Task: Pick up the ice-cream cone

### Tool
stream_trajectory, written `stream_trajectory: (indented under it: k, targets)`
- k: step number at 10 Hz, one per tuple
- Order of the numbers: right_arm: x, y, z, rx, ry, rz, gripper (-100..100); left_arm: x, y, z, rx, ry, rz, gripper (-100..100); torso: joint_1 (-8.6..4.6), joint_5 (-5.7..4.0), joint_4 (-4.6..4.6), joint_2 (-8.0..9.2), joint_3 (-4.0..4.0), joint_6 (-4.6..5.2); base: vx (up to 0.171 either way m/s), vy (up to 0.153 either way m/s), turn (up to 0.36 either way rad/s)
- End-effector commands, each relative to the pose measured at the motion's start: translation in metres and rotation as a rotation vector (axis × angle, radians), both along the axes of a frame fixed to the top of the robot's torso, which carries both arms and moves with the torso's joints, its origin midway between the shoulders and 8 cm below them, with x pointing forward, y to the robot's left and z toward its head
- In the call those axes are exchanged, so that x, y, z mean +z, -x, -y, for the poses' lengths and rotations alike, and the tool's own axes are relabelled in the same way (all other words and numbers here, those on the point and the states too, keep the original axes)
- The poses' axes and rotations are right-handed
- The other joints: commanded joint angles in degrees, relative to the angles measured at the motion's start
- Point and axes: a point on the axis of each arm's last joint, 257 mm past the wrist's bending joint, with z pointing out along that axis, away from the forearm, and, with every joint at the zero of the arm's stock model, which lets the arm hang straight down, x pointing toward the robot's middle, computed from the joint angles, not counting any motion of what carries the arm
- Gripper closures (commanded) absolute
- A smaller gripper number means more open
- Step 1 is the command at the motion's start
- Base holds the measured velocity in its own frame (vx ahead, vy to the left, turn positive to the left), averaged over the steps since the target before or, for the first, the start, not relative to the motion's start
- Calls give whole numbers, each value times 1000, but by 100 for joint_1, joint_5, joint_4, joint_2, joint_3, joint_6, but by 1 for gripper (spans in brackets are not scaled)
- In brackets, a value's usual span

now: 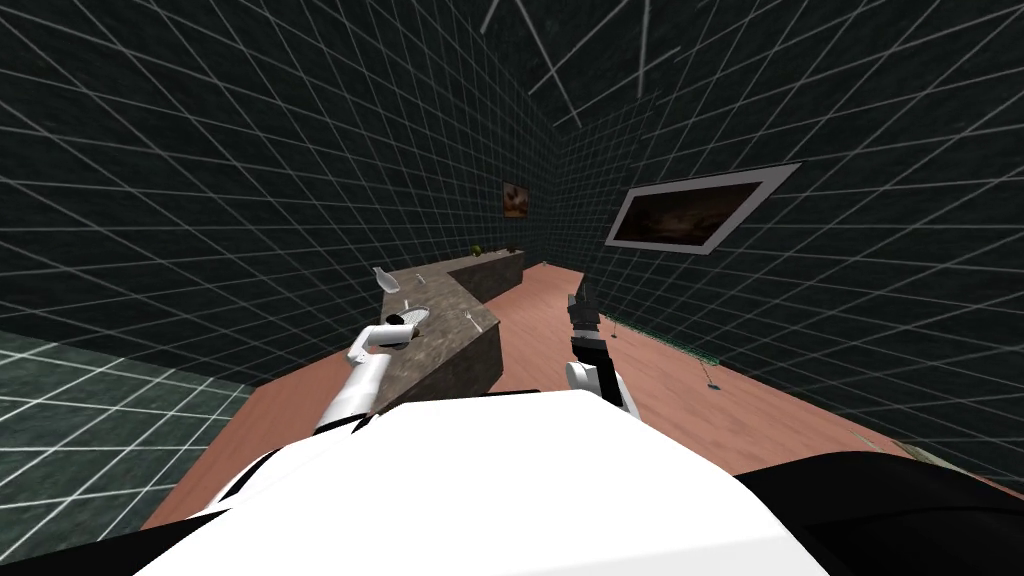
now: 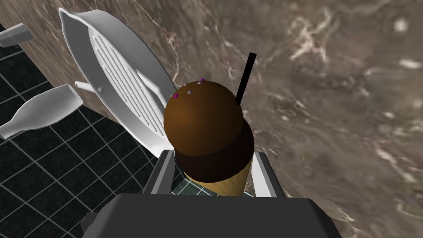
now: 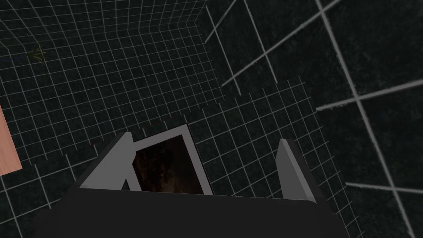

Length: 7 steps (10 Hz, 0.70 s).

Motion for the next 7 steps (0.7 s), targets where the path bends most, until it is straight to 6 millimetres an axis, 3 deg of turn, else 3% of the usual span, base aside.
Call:
stream_trajectory:
  k: [1,6,7]
  targets:
    - [0,0,0,0,0,0,0,2,-2,5,-30,-3,-3,100,0,0,0,0,0,0,59,-37,107]
    - [0,0,0,0,0,0,0,6,-5,14,-78,-5,1,100,-13,-5,1,-2,0,-6,66,-55,161]
    - [0,0,0,0,0,0,0,6,-4,14,-81,-7,-1,0,-2,-3,3,7,4,4,6,-7,-8]
